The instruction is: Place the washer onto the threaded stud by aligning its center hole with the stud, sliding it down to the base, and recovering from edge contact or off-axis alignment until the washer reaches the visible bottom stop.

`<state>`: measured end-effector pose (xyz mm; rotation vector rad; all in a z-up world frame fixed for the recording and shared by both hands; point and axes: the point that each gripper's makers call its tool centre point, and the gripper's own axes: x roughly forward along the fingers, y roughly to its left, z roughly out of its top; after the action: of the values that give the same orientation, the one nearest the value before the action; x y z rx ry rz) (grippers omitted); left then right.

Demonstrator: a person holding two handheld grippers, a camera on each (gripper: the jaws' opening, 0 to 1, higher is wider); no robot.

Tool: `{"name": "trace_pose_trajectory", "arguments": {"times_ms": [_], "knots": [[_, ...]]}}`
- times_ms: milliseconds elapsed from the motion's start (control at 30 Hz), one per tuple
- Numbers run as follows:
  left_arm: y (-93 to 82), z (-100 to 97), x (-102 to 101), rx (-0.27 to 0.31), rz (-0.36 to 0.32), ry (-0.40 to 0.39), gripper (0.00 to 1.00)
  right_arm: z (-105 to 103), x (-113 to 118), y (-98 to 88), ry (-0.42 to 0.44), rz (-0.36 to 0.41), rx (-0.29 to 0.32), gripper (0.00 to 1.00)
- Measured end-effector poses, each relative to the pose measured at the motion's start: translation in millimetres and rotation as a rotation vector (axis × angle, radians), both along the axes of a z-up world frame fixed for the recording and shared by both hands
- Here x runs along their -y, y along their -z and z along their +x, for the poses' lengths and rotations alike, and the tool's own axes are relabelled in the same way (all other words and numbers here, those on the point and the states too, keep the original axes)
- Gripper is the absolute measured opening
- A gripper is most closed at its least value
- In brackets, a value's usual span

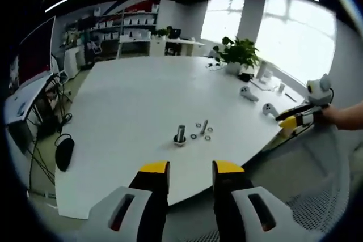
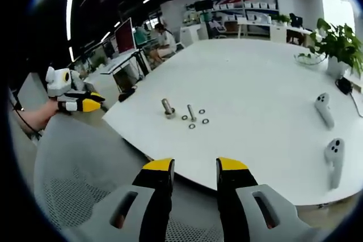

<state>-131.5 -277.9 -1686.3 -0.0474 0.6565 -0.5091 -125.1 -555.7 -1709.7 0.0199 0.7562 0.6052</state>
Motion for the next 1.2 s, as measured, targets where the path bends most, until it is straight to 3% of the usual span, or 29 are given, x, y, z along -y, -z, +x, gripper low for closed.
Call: {"name": "trace_pose_trajectory", "arguments": {"times_ms": [300,667,733,833,933,1200], "knots": [[3.4,0.6,4.0,-0.023,-0.058,0.008,0.32,-0.8,-3.0,-1.7,-0.006,0.009,0.002,0.32],[8.1,-2.4,2.8,-0.051,-0.031,0.01,0.29,-4.0,-8.0,-0.1,-0.047,-0.008,-0.015,0.34],[5.2,-1.0,2.7,-0.03,-0.03,0.013,0.28,-5.1,-9.4,1.0,-0.057,-0.011,-0.027,0.35],[7.8,-2.8,5.0,-0.052,-0.031,0.021,0.28,-7.7,-11.9,2.9,-0.089,-0.034,-0.048,0.35],[16.6,-7.8,6.5,-0.083,0.025,0.064,0.28,-9.4,-14.0,3.8,-0.136,-0.058,-0.056,0.34],[12.0,-5.0,7.0,-0.07,-0.029,0.044,0.26,2.7,-28.1,12.4,-0.258,-0.125,-0.096,0.34]]}}
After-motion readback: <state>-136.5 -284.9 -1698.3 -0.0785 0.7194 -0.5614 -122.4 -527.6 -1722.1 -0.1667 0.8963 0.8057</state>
